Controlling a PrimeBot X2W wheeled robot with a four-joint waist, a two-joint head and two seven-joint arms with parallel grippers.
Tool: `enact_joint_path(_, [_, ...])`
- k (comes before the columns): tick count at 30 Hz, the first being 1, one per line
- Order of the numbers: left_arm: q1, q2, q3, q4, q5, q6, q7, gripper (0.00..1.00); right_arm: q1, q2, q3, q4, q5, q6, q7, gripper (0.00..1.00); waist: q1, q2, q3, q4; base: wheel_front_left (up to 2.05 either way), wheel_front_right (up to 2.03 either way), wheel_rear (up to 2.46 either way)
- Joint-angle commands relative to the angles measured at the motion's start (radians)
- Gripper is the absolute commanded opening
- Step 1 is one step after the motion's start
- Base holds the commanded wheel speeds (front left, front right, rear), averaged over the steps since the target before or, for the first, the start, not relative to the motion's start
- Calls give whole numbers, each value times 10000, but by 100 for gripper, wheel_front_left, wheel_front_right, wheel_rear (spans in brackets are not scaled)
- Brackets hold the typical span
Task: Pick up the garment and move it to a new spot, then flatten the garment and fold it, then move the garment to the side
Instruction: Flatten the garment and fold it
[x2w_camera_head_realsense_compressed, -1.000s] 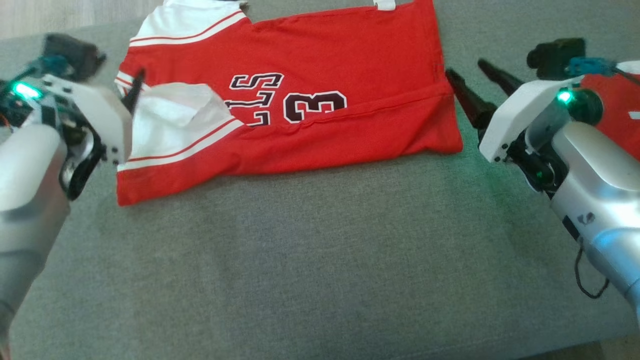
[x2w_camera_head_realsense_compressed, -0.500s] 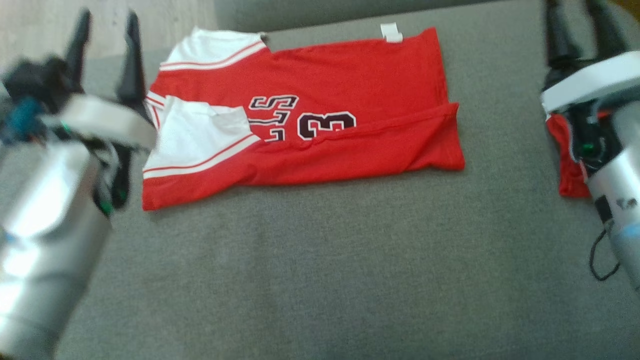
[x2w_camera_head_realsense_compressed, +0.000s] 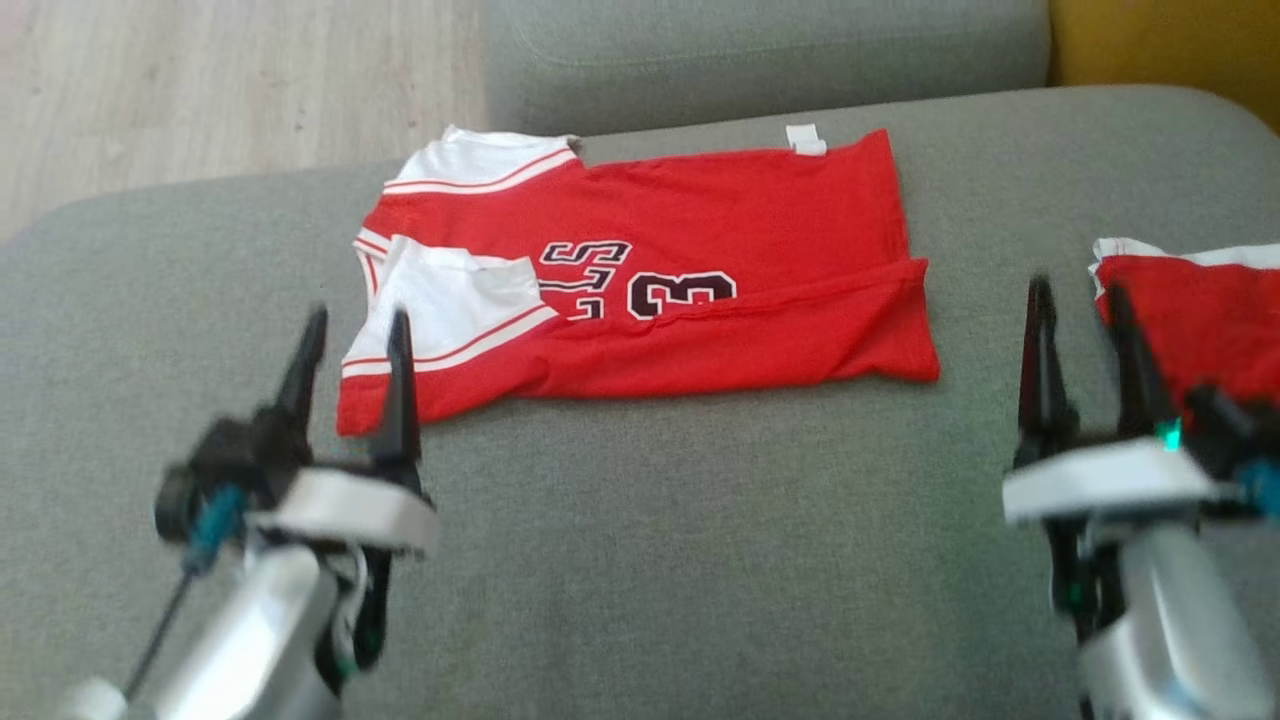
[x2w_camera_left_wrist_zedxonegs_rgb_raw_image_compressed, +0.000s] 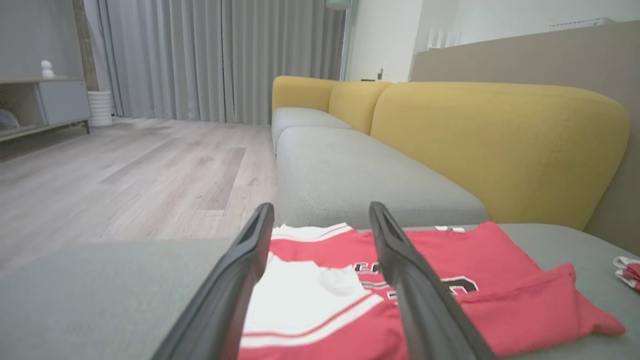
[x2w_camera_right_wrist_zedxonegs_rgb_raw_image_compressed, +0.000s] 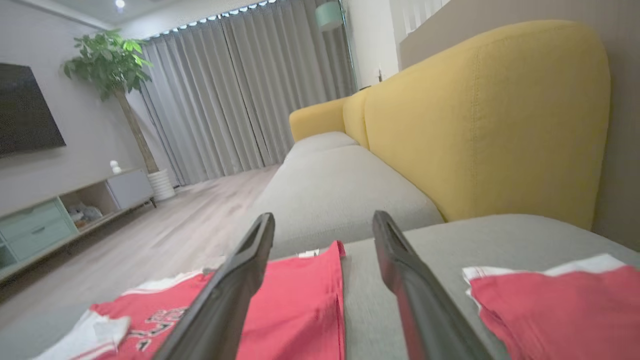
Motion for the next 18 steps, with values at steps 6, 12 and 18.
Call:
enact_joint_path(6, [791,-342,924,-319,417,15,-77,100,994,132,363,-687,232,-7,-62,100,2,0,-145,15,0,0,0])
enact_joint_path(12, [837,-431,1345,162,688,-64,-77,100,988,135,579,-948,292,-7,-62,100,2,0,188,-199,0,0,0])
enact_joint_path(18, [79,-368,1379,1600,588,-1,626,100,709,136,806,-1082,281,-7,-62,100,2,0,814,-510,0,0,0])
